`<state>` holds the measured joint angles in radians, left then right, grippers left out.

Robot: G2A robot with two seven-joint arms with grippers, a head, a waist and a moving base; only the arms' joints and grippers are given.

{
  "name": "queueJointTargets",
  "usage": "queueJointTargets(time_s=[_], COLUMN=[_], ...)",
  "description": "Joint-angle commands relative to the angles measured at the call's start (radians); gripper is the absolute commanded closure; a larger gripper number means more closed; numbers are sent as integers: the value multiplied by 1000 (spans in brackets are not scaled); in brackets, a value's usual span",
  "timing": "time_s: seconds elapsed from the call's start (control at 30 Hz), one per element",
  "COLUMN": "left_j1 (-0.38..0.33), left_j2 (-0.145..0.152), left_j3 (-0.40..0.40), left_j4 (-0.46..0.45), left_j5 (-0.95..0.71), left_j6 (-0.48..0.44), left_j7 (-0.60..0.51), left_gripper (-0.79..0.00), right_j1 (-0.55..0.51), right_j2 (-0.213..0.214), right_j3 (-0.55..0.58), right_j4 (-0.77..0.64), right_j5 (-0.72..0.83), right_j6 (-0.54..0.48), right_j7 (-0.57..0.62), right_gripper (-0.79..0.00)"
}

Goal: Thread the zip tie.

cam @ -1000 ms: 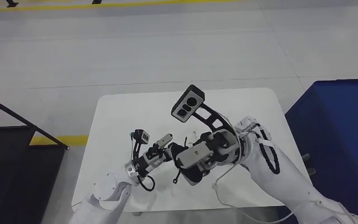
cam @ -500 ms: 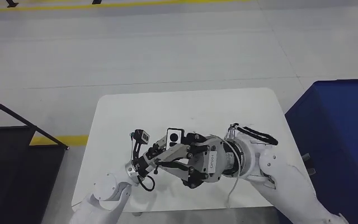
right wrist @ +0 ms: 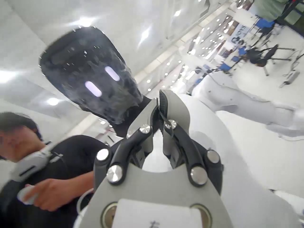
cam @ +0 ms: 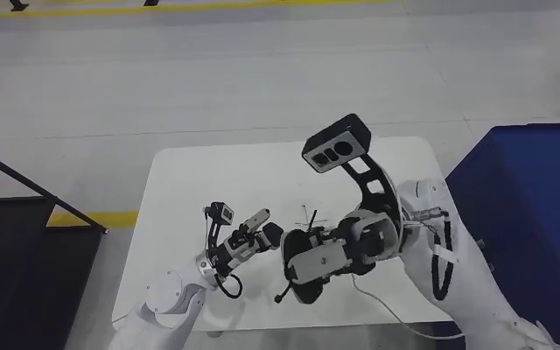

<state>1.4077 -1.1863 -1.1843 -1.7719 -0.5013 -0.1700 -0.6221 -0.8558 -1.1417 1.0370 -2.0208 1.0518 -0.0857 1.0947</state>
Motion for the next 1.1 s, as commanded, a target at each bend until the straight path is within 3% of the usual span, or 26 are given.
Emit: queueJointTargets(time_s=[0.0,0.37,0.53,0.6,0.73,0.87,1.07], left_j1=[0,0,0,0,0,0,0], left_j2=[0,0,0,0,0,0,0], left_j3=[0,0,0,0,0,0,0], left_j4=[0,0,0,0,0,0,0], left_j5=[0,0,0,0,0,0,0], left_j6=[0,0,0,0,0,0,0], left_j7=[0,0,0,0,0,0,0], left_gripper=[-785,-785,-785,-785,-785,-785,-785], right_j1=[3,-4,5,0,20,40,53], right_j2=[-4,-14,-18,-21,-32,-42,-51], right_j3=[-5,63,88,68,23,1,-28], right_j4=[-7,-54,-62,-55,1,22,33], right_j5=[-32,-177,-182,-124,152,278,274], right_j6=[-56,-307,-346,-303,-63,64,162], right_j7=[28,58,70,58,-12,-84,-149], right_gripper=[0,0,0,0,0,0,0])
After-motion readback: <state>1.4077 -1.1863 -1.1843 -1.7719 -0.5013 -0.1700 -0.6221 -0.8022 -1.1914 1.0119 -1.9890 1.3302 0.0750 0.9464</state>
